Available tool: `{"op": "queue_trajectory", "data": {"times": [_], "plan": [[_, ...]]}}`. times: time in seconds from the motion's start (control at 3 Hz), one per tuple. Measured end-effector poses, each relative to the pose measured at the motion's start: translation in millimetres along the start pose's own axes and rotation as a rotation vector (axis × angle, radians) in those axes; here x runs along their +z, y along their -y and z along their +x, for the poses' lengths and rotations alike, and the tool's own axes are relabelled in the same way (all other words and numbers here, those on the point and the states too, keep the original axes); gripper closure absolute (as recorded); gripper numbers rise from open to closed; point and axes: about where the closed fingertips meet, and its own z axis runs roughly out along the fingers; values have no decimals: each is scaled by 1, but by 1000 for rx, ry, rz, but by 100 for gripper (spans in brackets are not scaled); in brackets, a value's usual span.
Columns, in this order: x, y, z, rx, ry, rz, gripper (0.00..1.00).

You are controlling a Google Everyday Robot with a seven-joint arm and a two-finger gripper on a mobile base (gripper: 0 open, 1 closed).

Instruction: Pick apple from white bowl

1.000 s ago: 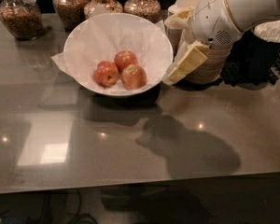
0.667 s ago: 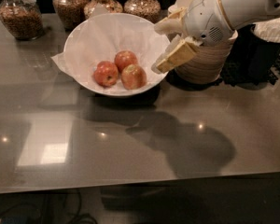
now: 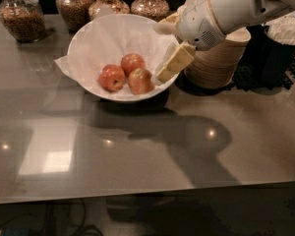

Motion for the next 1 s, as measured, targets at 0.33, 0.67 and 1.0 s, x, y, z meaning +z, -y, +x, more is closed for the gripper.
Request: {"op": "queue_trajectory", "data": {"times": [0.33,0.67,1.0], "plan": [[20,7,15,31,-10,-32,17],[34,14,20,61,-14,-53,22],[43,21,22,92,-13,-63,22]]}}
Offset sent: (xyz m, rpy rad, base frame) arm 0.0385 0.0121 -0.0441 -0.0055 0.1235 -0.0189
